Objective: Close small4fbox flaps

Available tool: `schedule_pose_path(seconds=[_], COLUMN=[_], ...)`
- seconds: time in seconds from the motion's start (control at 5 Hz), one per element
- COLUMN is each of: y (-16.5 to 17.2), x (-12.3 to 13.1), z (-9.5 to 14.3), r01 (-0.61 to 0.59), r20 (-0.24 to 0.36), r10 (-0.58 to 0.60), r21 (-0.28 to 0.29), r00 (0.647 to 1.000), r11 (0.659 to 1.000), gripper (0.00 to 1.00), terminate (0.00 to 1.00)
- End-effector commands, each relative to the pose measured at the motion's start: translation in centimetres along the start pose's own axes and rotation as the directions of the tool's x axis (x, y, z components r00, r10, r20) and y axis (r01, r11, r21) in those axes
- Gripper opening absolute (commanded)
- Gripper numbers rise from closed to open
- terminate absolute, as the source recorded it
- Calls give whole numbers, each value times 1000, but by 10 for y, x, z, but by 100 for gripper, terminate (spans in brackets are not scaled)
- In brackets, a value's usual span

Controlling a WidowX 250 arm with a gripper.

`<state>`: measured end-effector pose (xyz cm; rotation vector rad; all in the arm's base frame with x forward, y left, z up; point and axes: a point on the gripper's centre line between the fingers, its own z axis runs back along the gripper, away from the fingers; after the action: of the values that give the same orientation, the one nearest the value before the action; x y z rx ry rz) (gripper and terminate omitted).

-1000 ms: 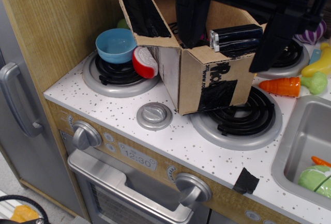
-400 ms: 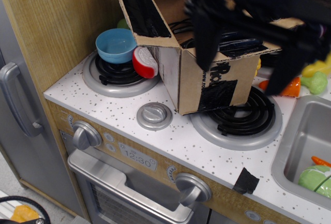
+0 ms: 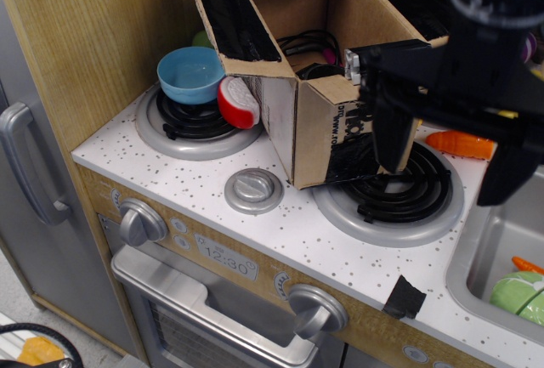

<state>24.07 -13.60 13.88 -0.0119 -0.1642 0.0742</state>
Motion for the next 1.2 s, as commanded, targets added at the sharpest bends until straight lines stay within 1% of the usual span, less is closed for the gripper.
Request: schedule_pose_path(seconds=[0.0, 0.2, 0.4, 0.8, 1.0], y=[-2, 6, 16, 34, 45], x=[22, 33, 49, 72, 85], z=[-20, -27, -23, 7, 24], r01=[70, 116, 172, 243, 283], r20=[134, 187, 189, 155, 132], r10=[-69, -122, -181, -267, -313], r21=[-4, 41, 66, 160, 208], r00=[989, 975, 965, 951, 940], r11=[998, 992, 983, 957, 936], gripper=[100, 100, 100, 100, 100], terminate=[0, 0, 0, 0, 0])
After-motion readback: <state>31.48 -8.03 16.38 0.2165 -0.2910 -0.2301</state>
